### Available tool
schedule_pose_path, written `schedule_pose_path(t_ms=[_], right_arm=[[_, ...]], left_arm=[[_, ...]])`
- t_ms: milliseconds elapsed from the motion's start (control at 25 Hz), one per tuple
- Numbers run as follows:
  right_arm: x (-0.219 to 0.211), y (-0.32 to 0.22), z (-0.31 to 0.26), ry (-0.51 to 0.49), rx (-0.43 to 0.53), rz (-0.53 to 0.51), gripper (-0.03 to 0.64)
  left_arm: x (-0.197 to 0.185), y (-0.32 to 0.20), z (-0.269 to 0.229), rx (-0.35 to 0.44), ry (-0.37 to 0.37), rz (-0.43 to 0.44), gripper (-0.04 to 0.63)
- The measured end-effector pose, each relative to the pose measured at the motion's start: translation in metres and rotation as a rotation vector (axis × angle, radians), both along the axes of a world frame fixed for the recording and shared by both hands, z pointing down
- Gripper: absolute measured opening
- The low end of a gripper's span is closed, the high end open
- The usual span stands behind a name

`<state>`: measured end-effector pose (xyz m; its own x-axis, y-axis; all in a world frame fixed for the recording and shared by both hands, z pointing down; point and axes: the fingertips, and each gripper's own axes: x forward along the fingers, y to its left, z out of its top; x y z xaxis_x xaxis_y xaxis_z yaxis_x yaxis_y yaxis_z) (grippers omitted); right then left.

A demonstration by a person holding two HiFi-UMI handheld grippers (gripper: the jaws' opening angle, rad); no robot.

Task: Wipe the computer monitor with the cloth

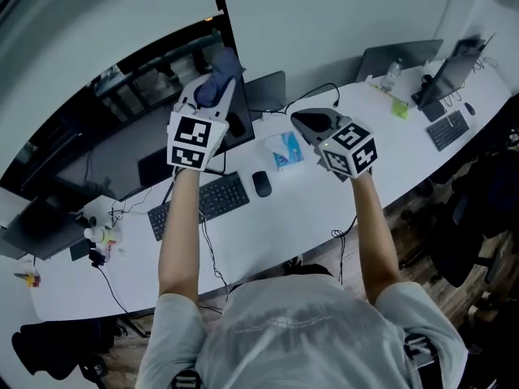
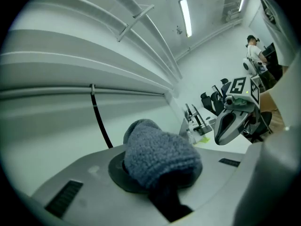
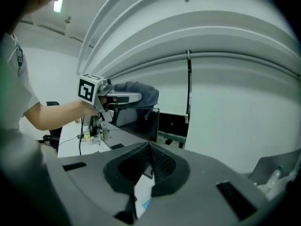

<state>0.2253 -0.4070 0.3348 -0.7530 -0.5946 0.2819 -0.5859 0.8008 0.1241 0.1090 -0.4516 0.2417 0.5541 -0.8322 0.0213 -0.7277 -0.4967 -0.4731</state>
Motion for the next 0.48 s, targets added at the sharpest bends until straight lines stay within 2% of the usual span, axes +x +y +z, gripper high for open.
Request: schedule_pose_path(t_ms=[120, 240, 480], right_arm=[[-0.002, -0.022, -0.015, -0.065, 0.032, -0.002, 0.002], [-0.006, -0.038, -0.022, -0.093, 0.054, -0.026, 0.002], [-0.008, -0.053, -0.014, -0.096, 0.065, -0.041, 0.002]], left_arm=[[0.010, -0.024, -0.007, 0.006, -0.038, -0.075, 0.049], [0.011, -0.043, -0.007, -0.008, -0.037, -0.144, 0.051], [0.002, -0.062, 0.017, -0.085, -0.075, -0.237, 0.051]])
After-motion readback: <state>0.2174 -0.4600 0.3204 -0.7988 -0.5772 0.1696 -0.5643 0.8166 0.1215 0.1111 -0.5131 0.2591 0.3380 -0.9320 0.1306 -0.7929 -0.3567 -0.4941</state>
